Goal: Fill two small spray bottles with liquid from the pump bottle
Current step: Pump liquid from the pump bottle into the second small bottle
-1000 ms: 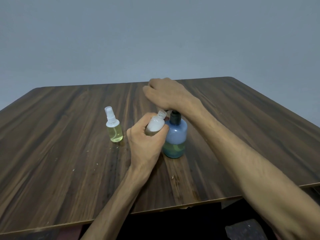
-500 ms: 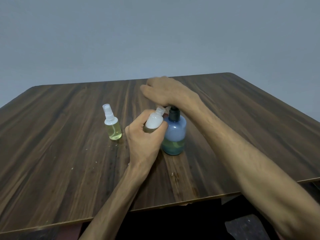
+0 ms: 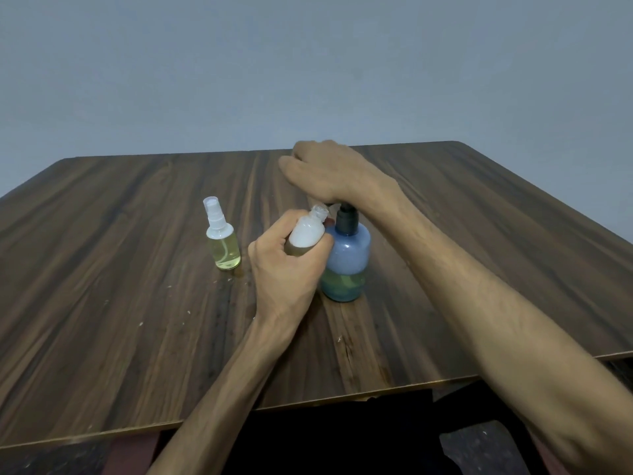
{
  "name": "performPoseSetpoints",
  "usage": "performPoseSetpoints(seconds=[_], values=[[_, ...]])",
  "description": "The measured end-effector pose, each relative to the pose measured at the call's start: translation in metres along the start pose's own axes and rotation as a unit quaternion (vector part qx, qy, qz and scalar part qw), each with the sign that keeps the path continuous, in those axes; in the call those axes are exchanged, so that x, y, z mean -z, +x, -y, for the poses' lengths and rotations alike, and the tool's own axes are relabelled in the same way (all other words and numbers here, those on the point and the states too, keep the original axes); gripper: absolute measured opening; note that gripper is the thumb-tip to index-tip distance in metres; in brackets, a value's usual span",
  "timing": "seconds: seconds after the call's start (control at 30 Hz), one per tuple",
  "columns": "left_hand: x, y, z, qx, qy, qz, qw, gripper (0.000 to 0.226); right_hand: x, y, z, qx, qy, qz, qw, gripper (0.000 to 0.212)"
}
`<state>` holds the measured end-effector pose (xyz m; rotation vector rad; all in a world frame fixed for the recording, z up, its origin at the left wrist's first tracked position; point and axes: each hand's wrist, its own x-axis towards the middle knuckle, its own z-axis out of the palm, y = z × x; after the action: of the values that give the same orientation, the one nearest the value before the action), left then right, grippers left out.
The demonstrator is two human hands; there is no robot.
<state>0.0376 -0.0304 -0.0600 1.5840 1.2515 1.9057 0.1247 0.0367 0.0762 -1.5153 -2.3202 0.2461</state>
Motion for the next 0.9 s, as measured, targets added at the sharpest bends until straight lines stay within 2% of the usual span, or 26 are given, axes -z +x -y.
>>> performPoseSetpoints(seconds=[0.07,0.2,0.3,0.43,0.57,0.73,0.9], values=[[0.0,0.0,-0.001,0.005,-0.005,-0.005,1.0,0.011,0.005,0.001,0.001,0.011,-0.006,-0.035,0.999,0.031],[0.0,0.0,0.0,-0.004,0.004,-0.003,1.0,0.009,-0.005,0.003,-0.001,0.003,-0.01,0.003,1.0,0.033],[-0.001,-0.001,-0.002,0.004,-0.007,-0.004,1.0,0.011,-0.001,0.0,-0.001,0.013,-0.012,-0.044,0.999,0.032],[0.0,-0.002,-0.002,0.011,-0.011,-0.002,1.0,0.01,-0.006,0.001,0.0,0.005,-0.016,0.007,1.0,0.033],[-0.003,-0.003,-0.003,0.022,-0.034,-0.013,0.999,0.013,0.005,0.001,0.002,0.025,-0.023,-0.037,0.999,0.03],[-0.004,-0.002,0.001,0.021,-0.014,-0.016,1.0,0.007,-0.005,0.001,-0.001,0.004,-0.018,0.007,1.0,0.03],[-0.005,-0.003,0.001,0.029,-0.023,-0.021,0.999,0.012,0.0,0.003,-0.001,0.011,-0.004,-0.039,0.999,0.03]])
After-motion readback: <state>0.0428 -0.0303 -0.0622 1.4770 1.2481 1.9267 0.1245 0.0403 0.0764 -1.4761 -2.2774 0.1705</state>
